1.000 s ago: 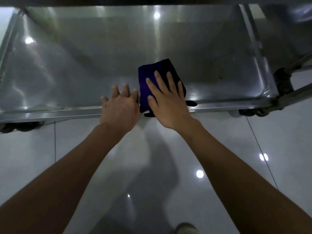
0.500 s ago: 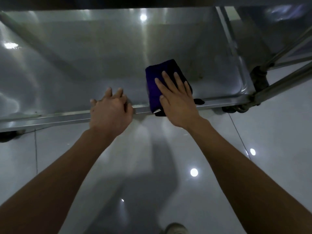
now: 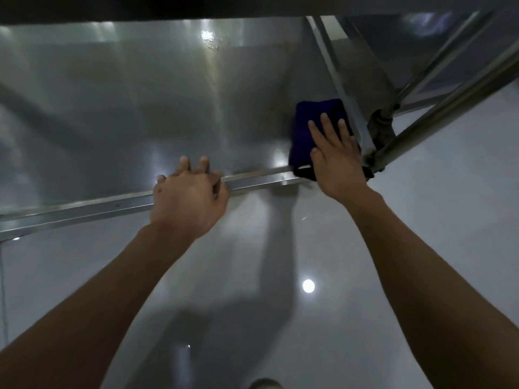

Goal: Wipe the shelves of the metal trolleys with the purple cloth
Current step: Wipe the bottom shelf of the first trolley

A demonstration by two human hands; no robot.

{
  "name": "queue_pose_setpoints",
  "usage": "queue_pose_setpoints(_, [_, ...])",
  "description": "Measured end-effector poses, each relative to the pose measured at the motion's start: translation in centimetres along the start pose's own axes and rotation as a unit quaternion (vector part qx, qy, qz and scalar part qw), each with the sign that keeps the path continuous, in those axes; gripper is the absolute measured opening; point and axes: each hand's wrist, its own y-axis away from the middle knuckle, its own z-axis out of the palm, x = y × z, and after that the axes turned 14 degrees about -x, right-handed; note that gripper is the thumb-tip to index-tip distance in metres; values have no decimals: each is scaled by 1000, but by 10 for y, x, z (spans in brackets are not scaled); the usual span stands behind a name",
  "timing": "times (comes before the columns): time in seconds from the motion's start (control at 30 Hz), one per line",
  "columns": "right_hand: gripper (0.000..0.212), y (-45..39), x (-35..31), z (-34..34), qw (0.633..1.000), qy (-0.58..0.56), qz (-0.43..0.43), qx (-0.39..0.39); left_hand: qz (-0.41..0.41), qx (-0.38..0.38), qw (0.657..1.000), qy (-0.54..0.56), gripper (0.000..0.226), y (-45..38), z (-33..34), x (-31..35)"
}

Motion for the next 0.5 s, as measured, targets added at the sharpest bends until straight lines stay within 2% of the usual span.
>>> queue_pose_setpoints(0.07, [58, -4, 17, -5, 999, 25, 45, -6, 7, -3, 1000, 3, 18, -1, 0, 0])
queue_pose_setpoints(0.3, [58, -8, 9, -2, 998, -8, 64, -7, 13, -13, 1000, 19, 19, 2, 5, -8])
queue_pose_setpoints(0.43, [59, -11, -39, 7, 1000, -11, 6, -26, -9, -76, 997, 7, 32, 1, 5, -11])
queue_pose_setpoints(0.5, [60, -14, -73, 15, 999, -3, -28, -29, 7, -97, 995, 22, 31, 0, 1, -13])
